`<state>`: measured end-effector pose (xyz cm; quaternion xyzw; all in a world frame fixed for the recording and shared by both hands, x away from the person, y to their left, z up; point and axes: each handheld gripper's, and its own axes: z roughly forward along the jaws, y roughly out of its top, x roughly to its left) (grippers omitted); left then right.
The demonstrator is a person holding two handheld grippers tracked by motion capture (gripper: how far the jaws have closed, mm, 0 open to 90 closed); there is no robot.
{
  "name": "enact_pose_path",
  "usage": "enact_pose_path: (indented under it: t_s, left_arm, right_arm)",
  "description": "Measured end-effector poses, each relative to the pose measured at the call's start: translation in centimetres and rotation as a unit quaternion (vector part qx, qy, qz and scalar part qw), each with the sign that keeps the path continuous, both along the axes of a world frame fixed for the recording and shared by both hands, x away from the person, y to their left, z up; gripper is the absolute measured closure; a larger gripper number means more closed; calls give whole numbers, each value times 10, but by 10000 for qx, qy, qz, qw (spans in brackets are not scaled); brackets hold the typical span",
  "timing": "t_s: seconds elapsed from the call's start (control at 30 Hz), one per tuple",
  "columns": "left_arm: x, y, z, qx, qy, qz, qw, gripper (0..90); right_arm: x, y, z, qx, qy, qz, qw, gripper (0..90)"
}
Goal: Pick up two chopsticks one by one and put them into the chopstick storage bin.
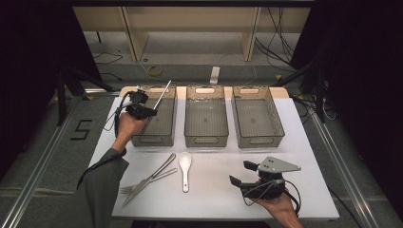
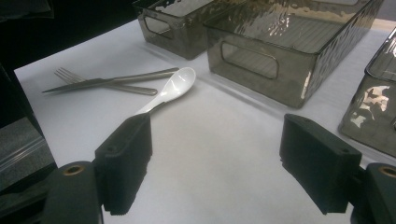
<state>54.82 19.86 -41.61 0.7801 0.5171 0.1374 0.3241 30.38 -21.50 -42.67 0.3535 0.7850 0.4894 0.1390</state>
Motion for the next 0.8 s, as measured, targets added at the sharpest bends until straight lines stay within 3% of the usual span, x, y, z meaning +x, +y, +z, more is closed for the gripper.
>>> enact_pose_path:
  t_s: [0.1, 0.17, 0.23, 0.3, 0.4, 0.6, 0.63, 0.67, 0.7, 0.77, 0.8]
  left_arm:
    - [0, -2, -2, 91, 3, -27, 10000, 840]
    - [2, -2, -2, 60, 108, 25, 9999, 694]
    - [2, -2, 0, 124, 126, 32, 9998, 675]
    - [1, -1, 3, 65, 102, 116, 9999, 604]
    - [-1, 0, 7, -38, 115, 148, 9998, 569]
    - [-14, 5, 15, -533, 102, 127, 9984, 463]
    - [-14, 5, 15, -533, 102, 127, 9984, 446]
    - [-21, 6, 18, -769, 157, 75, 9969, 423]
    - [-21, 6, 18, -769, 157, 75, 9969, 401]
    - [-31, 6, 22, -1011, 107, 4, 9948, 388]
    - [-36, 5, 24, -1030, 84, -43, 9946, 359]
  right_arm:
    - [0, 0, 0, 3, -20, -1, 10000, 265]
    - [0, -1, 1, 21, -9, -2, 10000, 265]
    - [0, -2, 1, 29, 2, -16, 10000, 265]
    - [0, -2, 1, 36, 4, -10, 10000, 265]
    - [-1, -2, 1, 35, 0, -16, 10000, 265]
    - [-1, -3, 1, 46, -5, -30, 10000, 265]
    - [-1, -3, 1, 46, -5, -30, 10000, 265]
    - [-1, -3, 1, 42, -7, -32, 10000, 265]
    - [-1, -3, 1, 42, -7, -32, 10000, 265]
    - [-1, -3, 1, 43, -2, -36, 10000, 265]
    - [-1, -4, 1, 48, -10, -38, 10000, 265]
